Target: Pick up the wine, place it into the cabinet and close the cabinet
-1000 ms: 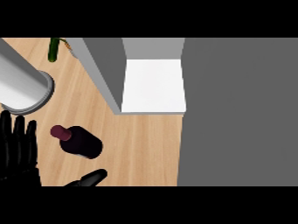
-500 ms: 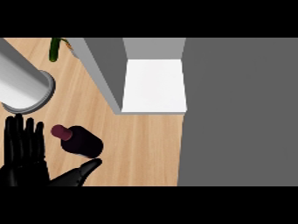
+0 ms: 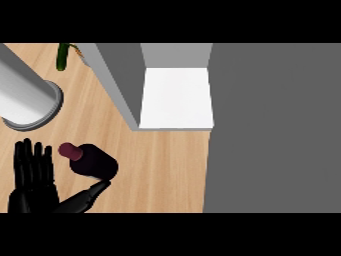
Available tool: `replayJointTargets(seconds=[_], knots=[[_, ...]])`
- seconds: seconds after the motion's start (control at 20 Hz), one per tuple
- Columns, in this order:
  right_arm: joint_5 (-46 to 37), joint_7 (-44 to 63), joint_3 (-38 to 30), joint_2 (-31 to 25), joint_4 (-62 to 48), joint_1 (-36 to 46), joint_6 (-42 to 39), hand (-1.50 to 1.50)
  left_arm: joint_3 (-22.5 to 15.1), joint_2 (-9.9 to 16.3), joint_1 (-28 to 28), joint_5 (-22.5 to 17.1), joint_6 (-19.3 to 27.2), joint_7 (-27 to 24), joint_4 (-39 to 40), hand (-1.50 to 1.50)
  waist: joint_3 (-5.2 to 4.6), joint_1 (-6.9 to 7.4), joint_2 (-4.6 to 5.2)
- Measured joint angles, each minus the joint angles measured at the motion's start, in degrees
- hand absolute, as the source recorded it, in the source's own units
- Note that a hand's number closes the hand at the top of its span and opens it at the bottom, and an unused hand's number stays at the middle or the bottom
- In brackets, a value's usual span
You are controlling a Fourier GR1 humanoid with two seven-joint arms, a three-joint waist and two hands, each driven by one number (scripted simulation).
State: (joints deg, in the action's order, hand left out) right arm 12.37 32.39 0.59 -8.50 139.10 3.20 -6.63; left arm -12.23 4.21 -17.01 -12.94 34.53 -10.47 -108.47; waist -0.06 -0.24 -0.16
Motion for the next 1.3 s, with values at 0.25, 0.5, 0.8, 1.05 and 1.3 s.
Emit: replayJointTargets(seconds=[0.25,0.5,0.8,1.05,1.3], knots=[[-0.06,0.77,-0.12,0.22,0.11,0.45,0.34,-1.5,3.07,-0.37,0.25,-3.09,-4.29,-4.21,5.4,-1.5,0.02,-0.05,0.02],[-0.01,1.37,-0.13,0.33,0.15,1.02,0.25,-1.5,4.12,-1.14,1.34,-4.48,-8.1,-7.98,11.34,-1.5,0.03,-0.14,0.03],[-0.18,0.88,-0.01,0.65,0.1,0.1,-0.34,-1.5,6.44,-1.71,2.61,-6.53,-12.15,-11.9,16.64,-1.5,0.03,-0.08,0.04],[-0.3,1.19,0.57,1.02,0.32,-0.04,-0.23,-1.5,6.54,-2.95,4.78,-6.48,-12.28,-13.83,20.7,-1.5,0.04,-0.19,0.04],[-0.81,0.96,2.25,1.82,0.49,-0.37,0.35,-1.5,8.49,-2.93,6.85,-7.25,-14.36,-15.83,25.36,-1.5,0.04,-0.15,0.05]])
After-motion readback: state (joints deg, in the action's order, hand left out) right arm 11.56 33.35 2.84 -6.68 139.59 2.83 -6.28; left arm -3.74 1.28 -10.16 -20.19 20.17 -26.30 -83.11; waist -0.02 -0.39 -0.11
